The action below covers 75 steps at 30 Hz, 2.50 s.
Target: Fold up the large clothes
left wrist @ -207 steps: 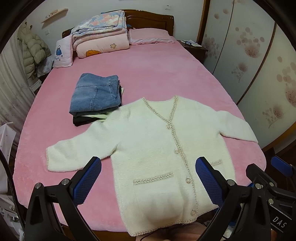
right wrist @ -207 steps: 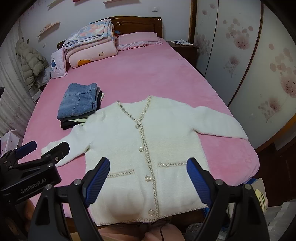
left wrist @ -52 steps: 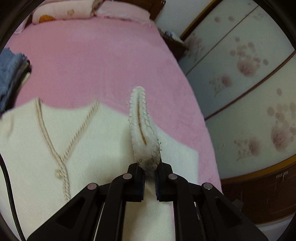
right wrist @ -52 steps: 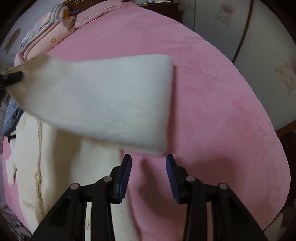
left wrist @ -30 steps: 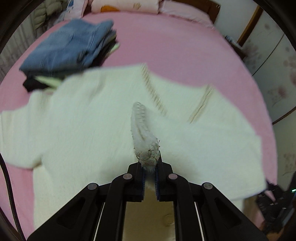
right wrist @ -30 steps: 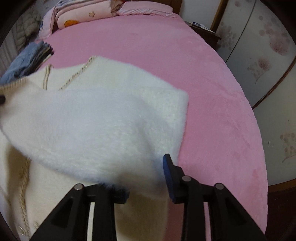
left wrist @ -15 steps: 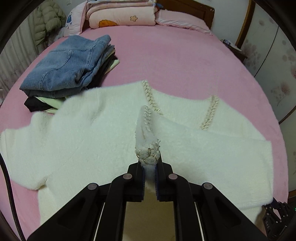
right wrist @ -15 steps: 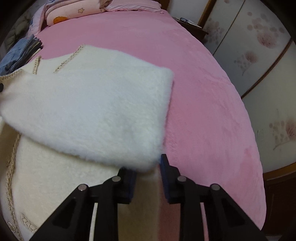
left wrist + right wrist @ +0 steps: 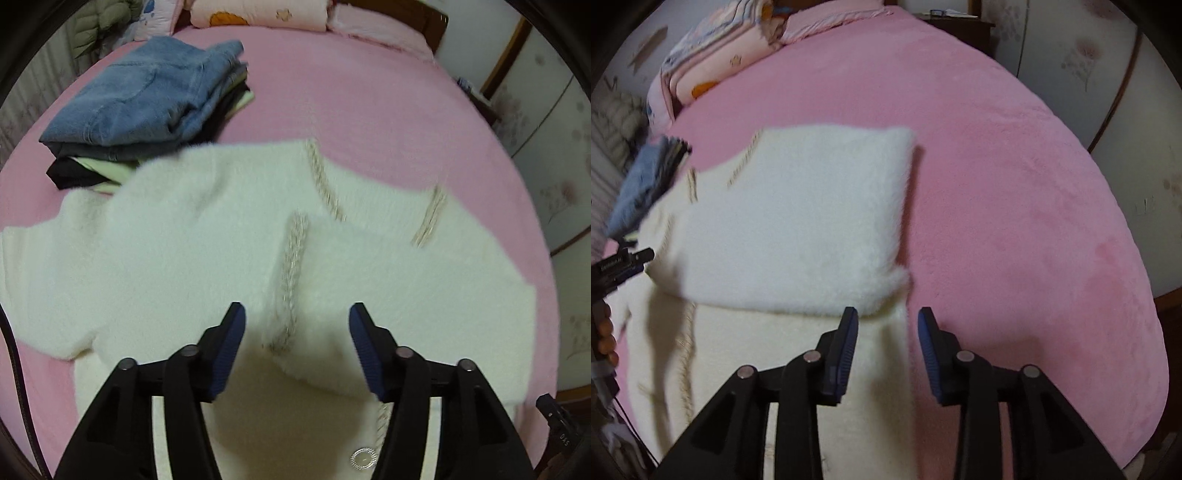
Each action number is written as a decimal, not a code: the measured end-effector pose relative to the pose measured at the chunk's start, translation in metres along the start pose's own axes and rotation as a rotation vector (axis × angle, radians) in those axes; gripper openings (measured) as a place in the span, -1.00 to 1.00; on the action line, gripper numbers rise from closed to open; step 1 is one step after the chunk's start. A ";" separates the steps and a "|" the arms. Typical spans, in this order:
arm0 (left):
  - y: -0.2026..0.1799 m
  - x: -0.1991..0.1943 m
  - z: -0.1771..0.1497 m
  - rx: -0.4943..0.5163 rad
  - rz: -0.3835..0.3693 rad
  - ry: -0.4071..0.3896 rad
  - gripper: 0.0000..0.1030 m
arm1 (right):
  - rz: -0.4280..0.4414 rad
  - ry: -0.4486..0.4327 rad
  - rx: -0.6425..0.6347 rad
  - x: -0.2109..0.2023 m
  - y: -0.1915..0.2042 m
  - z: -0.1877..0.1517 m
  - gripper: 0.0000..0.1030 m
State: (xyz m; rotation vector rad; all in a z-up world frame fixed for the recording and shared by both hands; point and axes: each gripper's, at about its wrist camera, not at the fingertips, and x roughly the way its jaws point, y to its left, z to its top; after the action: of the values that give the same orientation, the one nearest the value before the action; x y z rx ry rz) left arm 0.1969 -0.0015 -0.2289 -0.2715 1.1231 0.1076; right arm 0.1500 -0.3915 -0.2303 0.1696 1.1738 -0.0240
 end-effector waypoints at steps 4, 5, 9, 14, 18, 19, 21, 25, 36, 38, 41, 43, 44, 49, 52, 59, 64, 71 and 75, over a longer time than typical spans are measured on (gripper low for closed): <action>0.000 0.003 0.020 -0.003 0.008 -0.024 0.33 | 0.030 -0.033 0.014 -0.005 0.001 0.030 -0.15; -0.002 0.010 0.025 0.002 0.013 -0.021 0.33 | 0.030 -0.040 0.011 -0.001 0.003 0.039 -0.15; -0.013 0.053 0.047 0.036 0.033 0.010 0.28 | -0.005 -0.058 -0.039 0.031 0.009 0.083 -0.15; -0.028 0.103 0.059 0.075 0.082 0.061 -0.09 | -0.071 -0.021 -0.054 0.082 0.010 0.118 -0.15; -0.029 0.118 0.060 0.098 0.171 0.052 -0.59 | -0.060 -0.006 -0.030 0.106 0.001 0.130 -0.38; -0.029 0.120 0.060 0.100 0.173 0.049 -0.60 | -0.070 0.003 -0.036 0.112 0.002 0.132 -0.38; -0.031 0.123 0.058 0.117 0.185 0.043 -0.61 | -0.061 0.019 -0.037 0.123 -0.002 0.129 -0.38; -0.041 0.120 0.059 0.150 0.209 0.053 -0.60 | -0.032 0.022 0.006 0.124 -0.009 0.127 -0.36; -0.058 0.039 0.008 0.105 0.046 0.037 -0.39 | 0.068 -0.086 -0.091 0.035 0.039 0.086 -0.31; -0.061 0.046 -0.012 0.109 0.054 0.075 -0.39 | 0.106 -0.069 -0.128 0.035 0.054 0.068 -0.31; -0.056 0.056 -0.040 0.074 0.093 0.128 -0.42 | 0.110 -0.006 -0.166 0.050 0.067 0.042 -0.37; -0.048 0.062 -0.047 0.055 0.117 0.135 -0.44 | 0.092 0.013 -0.170 0.059 0.066 0.032 -0.50; -0.047 0.061 -0.052 0.048 0.115 0.130 -0.45 | 0.067 0.008 -0.176 0.062 0.060 0.027 -0.67; -0.037 0.060 -0.051 0.008 0.114 0.129 -0.45 | 0.060 0.023 -0.182 0.068 0.020 0.021 -1.00; -0.041 0.059 -0.053 0.031 0.128 0.121 -0.45 | 0.095 0.030 -0.191 0.065 0.011 0.021 -1.00; -0.051 0.028 -0.059 0.011 0.122 0.108 -0.40 | 0.060 0.048 -0.197 0.061 0.024 0.024 -1.00; -0.032 -0.019 -0.054 -0.020 0.082 0.074 0.00 | 0.048 0.049 -0.185 0.040 0.032 0.025 -0.94; 0.056 -0.089 -0.049 -0.124 0.070 0.022 0.04 | 0.127 0.022 -0.189 -0.011 0.076 0.016 -0.94; 0.131 -0.113 -0.042 -0.228 0.071 0.004 0.06 | 0.203 0.020 -0.231 -0.033 0.133 0.006 -0.94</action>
State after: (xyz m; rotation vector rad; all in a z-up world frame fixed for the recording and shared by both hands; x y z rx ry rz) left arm 0.0824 0.1191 -0.1655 -0.4347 1.1252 0.2990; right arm 0.1569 -0.2634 -0.1814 0.0846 1.1648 0.2913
